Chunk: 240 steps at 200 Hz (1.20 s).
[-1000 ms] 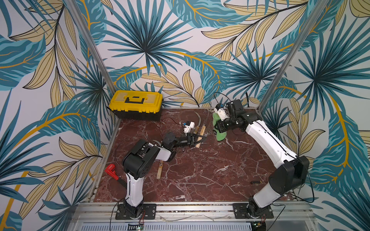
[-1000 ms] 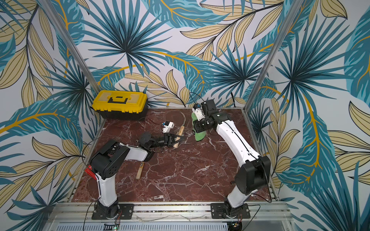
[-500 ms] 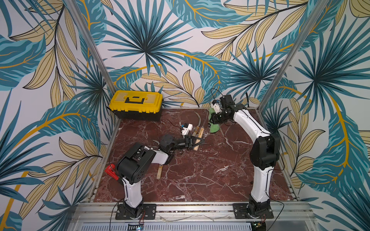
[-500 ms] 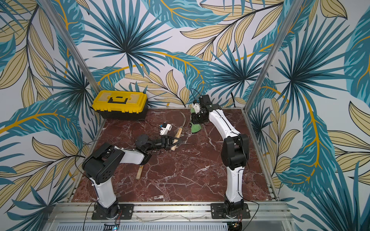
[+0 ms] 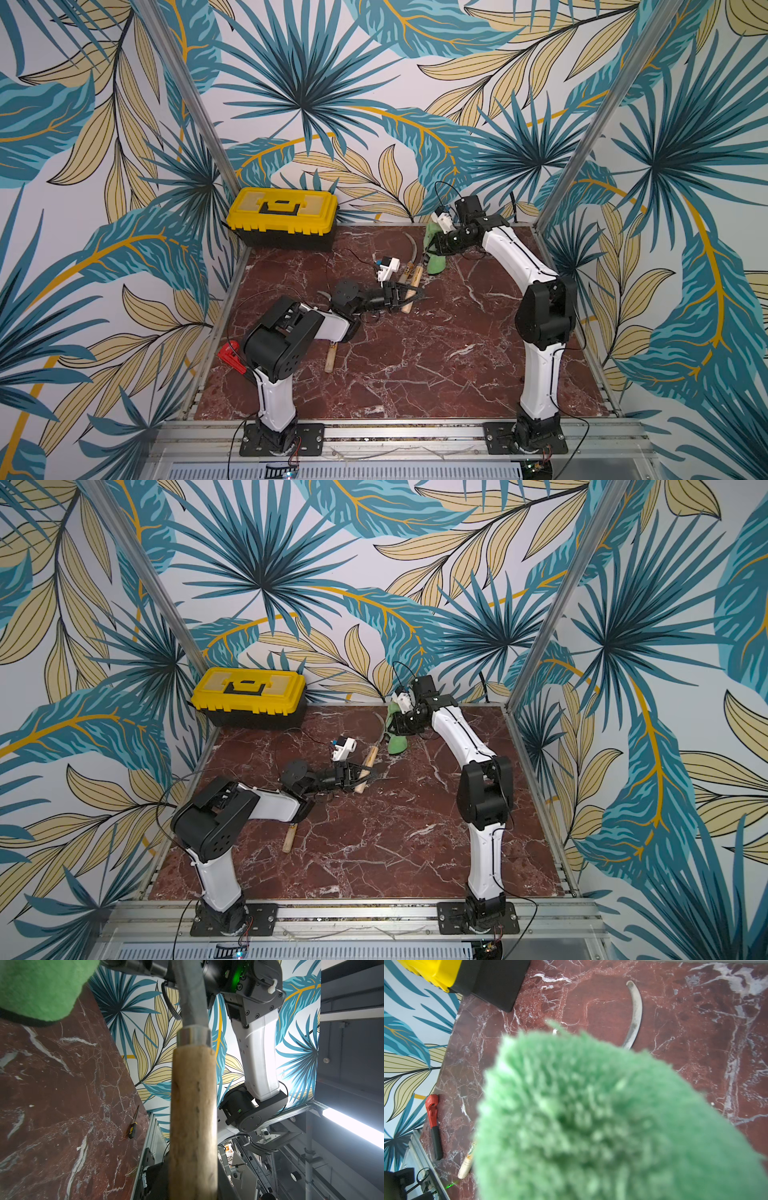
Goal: Wipe small sickles with rags
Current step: Wipe the small sickle.
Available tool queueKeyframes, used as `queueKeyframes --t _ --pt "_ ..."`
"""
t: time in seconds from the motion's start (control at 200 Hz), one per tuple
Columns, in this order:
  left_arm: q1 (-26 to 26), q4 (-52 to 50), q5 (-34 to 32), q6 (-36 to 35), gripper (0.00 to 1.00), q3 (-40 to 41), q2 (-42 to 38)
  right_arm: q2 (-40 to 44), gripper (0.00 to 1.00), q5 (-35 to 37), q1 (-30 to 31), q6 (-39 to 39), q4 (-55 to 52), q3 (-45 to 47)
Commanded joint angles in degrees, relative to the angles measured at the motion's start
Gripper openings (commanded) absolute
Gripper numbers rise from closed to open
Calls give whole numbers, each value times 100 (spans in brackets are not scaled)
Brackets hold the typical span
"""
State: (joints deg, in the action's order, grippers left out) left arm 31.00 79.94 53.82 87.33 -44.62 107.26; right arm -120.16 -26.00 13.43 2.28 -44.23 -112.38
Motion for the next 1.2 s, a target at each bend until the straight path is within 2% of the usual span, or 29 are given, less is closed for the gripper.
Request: queueKeyframes --t 0.0,0.731,0.996,1.197 --pt "-15 144 0 -1 0 -82 80 442 2 -272 6 -130 169 215" --pt "-7 144 91 3 0 -394 329 1216 2 -40 624 -662 -268 416" --pt "-7 144 102 -14 0 -502 448 1588 2 44 918 -784 -340 818" --pt "-59 144 119 -41 0 -630 649 2189 2 456 1100 -1009 -706 1187"
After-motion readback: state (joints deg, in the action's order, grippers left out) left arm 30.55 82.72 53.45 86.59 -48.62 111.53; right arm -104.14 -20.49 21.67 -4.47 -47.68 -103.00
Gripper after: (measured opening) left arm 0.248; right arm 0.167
